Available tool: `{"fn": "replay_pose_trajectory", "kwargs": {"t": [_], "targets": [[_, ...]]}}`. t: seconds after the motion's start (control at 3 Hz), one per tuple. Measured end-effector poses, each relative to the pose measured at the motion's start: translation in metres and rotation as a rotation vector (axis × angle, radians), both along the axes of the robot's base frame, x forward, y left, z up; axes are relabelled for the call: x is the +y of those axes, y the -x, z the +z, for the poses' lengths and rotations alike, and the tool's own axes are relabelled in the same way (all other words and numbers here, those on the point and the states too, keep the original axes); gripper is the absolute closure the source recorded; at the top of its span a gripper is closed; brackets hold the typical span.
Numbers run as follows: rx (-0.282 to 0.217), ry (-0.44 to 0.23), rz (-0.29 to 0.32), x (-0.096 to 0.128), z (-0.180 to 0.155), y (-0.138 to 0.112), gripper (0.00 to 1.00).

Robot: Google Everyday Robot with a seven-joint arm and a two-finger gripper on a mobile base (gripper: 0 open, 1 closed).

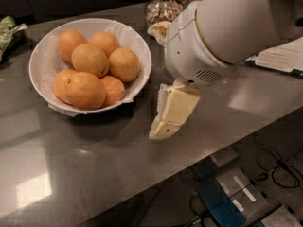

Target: Pick orange from white bowl

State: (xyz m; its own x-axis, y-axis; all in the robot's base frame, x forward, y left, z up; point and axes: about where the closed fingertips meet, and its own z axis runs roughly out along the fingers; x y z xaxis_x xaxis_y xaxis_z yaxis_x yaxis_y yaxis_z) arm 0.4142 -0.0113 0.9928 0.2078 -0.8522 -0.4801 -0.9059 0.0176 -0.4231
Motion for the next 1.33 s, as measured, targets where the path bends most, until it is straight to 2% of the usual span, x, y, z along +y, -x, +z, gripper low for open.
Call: {"fn": "replay_pose_trajectory", "kwargs": {"t": [0.33,1.0,1.33], "targets": [[-0.006,-0.016,0.005,0.009,-0.005,0.0,0.0],[0.009,-0.085,0.131,0.067,-0.031,-0.018,0.0],[-0.003,-0.118,0.157,0.081,-0.026,-0.019,0.0]]}}
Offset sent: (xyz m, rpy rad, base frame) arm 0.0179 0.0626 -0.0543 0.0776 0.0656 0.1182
